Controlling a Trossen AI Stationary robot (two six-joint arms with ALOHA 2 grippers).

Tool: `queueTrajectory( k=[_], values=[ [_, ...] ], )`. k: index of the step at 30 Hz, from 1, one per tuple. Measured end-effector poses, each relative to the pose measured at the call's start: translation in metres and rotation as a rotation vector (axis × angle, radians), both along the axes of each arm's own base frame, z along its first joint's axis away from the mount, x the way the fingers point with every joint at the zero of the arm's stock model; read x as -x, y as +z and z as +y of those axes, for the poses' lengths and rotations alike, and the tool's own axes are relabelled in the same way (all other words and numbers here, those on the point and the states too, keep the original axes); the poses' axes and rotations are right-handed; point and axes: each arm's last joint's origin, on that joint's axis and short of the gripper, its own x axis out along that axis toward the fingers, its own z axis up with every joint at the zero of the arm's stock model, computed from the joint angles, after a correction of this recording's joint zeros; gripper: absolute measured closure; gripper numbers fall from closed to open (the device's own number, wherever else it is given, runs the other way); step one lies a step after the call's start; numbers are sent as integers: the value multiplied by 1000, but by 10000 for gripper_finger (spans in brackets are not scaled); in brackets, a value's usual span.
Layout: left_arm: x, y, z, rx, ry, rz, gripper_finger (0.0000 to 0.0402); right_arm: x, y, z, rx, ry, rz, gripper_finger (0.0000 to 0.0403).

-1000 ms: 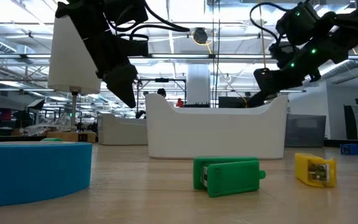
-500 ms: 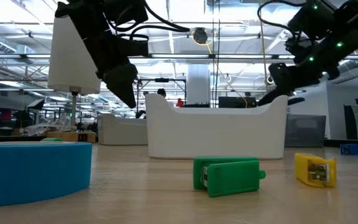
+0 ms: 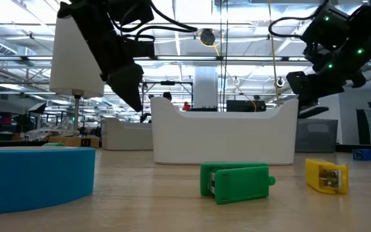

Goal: Pick and place Stapler, Stapler remover, tape
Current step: Put the black stapler into the black bin

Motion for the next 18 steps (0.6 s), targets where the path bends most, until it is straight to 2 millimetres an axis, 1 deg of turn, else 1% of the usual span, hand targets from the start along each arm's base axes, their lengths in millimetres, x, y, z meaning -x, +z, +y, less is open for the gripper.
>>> queueTrajectory(
  k=[3,8,18],
  values=[
    [-1,0,0,14,-12,-10,133,1,-2,-5,-36,-11,6,273],
    [-1,0,-1,24,-19,-10,133,-2,-7,-12,-45,-50,31,273],
    [-1,0,-1,24,-24,-9,133,-13,-16,-23,-41,-93,27,273]
  ],
)
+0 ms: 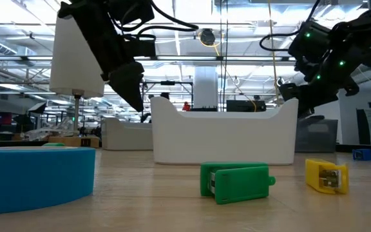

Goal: Pick and place Stapler, Stapler remover, tape
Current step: Put the black stapler into the black bin

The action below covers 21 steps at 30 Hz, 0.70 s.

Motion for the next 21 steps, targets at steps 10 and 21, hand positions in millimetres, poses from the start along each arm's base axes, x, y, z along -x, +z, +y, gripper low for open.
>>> queueTrajectory(
  k=[10,21],
  values=[
    [0,0,-7,-1,-26,1,133,-1,-24,-4,-9,-67,-17,273],
    [0,0,-10,-1,-35,1,133,5,-39,-1,-13,-96,-129,273]
  ],
)
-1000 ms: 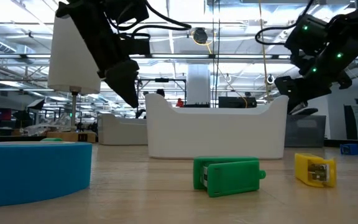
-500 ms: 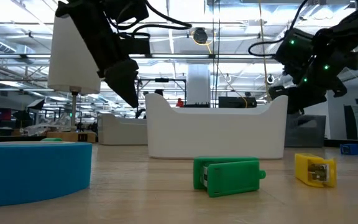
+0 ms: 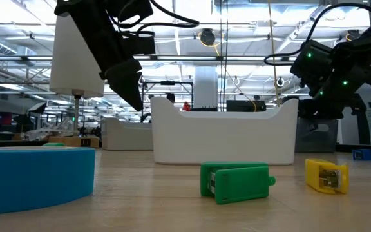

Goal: Pick and place Stapler, Stapler remover, tape
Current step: Put the black stapler into the black bin, then put the light green stapler into the black bin

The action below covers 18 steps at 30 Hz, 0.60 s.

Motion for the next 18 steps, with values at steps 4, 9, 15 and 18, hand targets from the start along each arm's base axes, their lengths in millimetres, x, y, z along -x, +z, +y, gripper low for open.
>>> queueTrajectory(
  k=[4,9,15,18],
  values=[
    [0,0,0,0,-1,0,133,-1,0,0,-22,19,-14,273],
    [0,0,0,-4,-7,4,133,-1,-1,0,-34,29,-19,258],
    [0,0,0,-5,-8,5,133,-4,1,0,-41,63,-31,232],
    [0,0,0,-5,-8,5,133,-7,2,-1,-32,83,-43,228]
  ],
)
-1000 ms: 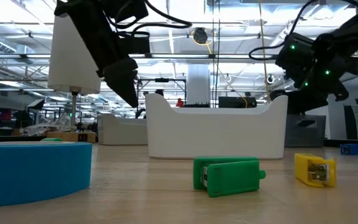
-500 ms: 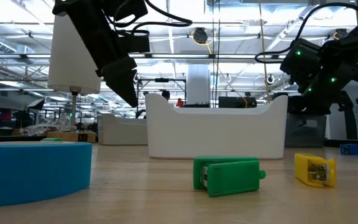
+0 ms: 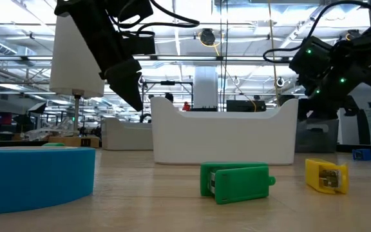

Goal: Pick and place Stapler, Stapler remover, tape
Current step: Put the light green stapler into the black bin

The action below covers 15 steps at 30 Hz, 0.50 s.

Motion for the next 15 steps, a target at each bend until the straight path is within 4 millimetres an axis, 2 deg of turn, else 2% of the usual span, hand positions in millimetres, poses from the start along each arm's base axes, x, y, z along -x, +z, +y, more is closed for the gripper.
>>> queueTrajectory(
  k=[8,15],
  values=[
    [0,0,0,0,0,4,133,-2,6,0,26,35,-4,235],
    [1,0,-2,-1,-8,9,133,2,26,6,91,91,-50,253]
  ],
)
